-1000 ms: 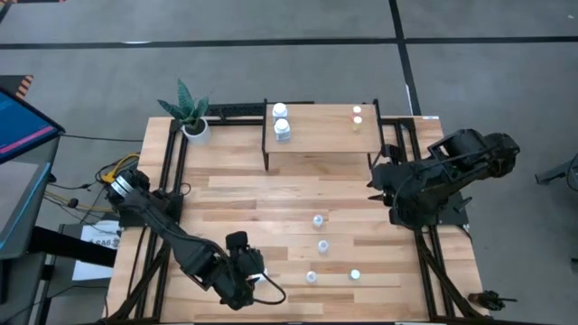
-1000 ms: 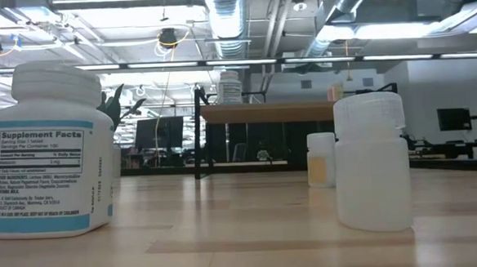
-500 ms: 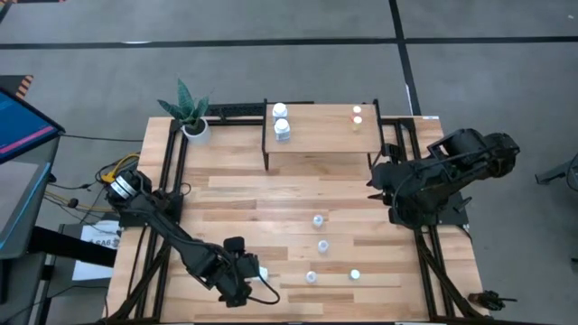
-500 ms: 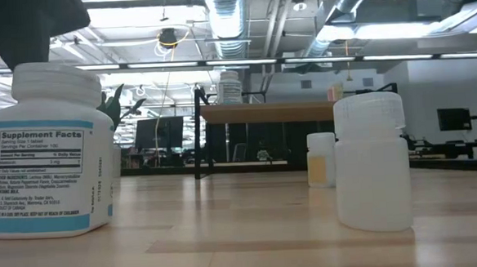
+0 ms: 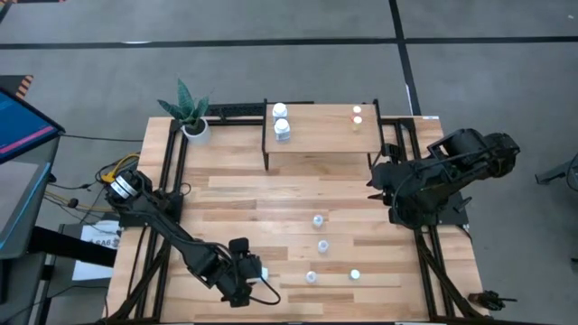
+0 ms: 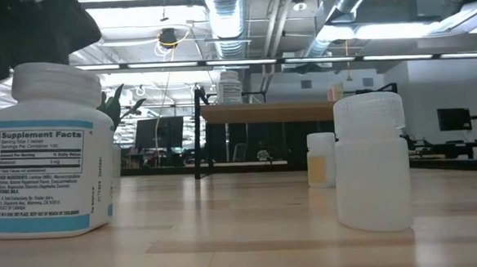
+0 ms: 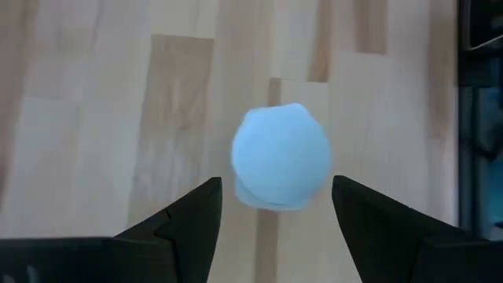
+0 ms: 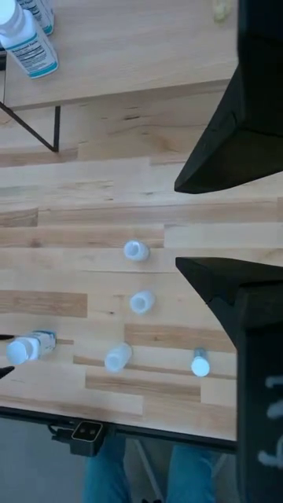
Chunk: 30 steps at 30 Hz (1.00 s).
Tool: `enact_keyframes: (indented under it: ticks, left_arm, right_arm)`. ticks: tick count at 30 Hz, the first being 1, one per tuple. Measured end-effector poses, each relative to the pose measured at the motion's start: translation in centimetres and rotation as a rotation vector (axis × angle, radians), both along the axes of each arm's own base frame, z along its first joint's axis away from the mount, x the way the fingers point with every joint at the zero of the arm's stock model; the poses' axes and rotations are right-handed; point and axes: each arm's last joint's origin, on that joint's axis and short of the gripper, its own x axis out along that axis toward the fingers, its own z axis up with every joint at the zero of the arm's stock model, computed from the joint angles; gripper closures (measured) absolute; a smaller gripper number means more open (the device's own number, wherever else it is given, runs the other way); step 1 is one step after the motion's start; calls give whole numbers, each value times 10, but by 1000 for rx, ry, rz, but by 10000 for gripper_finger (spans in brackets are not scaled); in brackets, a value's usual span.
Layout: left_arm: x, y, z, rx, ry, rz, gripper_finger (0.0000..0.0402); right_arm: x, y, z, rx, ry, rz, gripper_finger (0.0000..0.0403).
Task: Pick and place medicine bottles onto shelf by color
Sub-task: Put the white pill bottle on the shelf aligned with the other white pill bottle on the shelf
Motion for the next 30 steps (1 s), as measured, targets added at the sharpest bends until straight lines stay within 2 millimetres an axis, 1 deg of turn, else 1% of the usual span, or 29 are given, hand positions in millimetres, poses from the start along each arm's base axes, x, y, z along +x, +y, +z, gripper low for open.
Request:
enact_keyframes:
  ticks: [5, 9, 18, 20, 22, 24, 30]
  left_arm:
    - [3, -1, 1, 23, -36, -50, 173]
    - [4, -2, 2, 27, -60, -52, 173]
    - [12, -3, -9, 68, -63, -91, 173]
    - [18, -3, -11, 63, -89, -102, 173]
    - [17, -3, -12, 72, -70, -127, 173]
    - [22, -2, -15, 53, -73, -125, 173]
    - [22, 1, -24, 48, 1, -151, 173]
  right_arm:
    - [0, 0, 0, 0, 0, 0, 240]
    - [0, 0, 0, 0, 0, 0, 240]
    - [0, 0, 0, 1, 1, -1, 240]
    - [0, 0, 0, 1, 0, -1, 240]
    - [0, 0, 0, 1, 1, -1, 240]
    - [0, 0, 0, 1, 1, -1, 240]
    - [0, 0, 0, 0, 1, 0, 240]
